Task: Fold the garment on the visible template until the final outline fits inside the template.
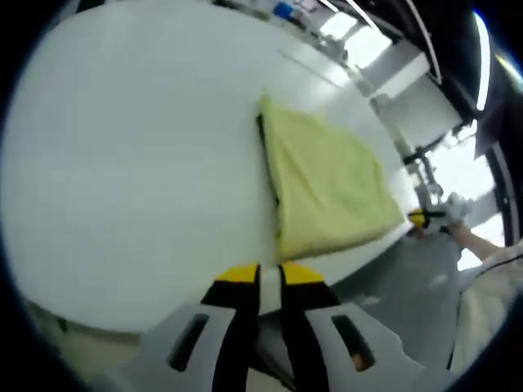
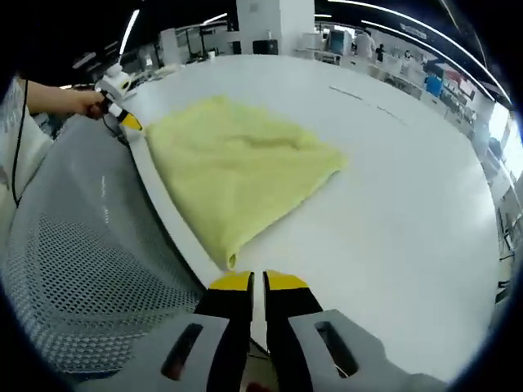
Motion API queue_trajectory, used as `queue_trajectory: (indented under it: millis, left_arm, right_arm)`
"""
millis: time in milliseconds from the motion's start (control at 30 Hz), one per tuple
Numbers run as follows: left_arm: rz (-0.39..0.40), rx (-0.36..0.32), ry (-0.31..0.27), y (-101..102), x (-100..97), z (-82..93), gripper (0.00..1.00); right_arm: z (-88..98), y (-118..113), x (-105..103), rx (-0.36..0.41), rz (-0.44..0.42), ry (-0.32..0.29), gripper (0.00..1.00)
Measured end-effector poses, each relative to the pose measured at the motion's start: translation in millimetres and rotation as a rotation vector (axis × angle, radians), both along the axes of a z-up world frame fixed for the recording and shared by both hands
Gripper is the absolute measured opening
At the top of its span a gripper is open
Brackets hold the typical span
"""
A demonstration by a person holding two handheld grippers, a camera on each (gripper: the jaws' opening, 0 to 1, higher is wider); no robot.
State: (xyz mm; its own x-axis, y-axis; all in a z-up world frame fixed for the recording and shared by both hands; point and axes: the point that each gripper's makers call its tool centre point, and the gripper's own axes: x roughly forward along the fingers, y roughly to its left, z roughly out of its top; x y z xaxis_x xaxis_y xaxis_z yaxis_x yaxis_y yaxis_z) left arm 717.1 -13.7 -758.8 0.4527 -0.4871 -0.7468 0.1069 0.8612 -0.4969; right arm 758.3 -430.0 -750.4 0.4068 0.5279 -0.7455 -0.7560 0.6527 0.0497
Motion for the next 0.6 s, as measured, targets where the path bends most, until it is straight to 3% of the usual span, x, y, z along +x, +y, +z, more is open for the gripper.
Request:
queue_trajectory:
  millis: [167,367,600]
  left_arm:
    - [-0.001,0.016,-0.08,4,22.9,13.2,0.16]
    - [-0.054,0.019,-0.156,-3,51.7,28.9,0.18]
    - [-0.127,0.027,-0.227,-19,84.2,42.0,0.34]
  right_arm:
    - [6.7,7,13,0.002,0.008,-0.021,0.16]
    - [10.6,20,30,0.0,0.05,-0.048,0.17]
    - [14.5,34,48,-0.006,0.093,-0.076,0.24]
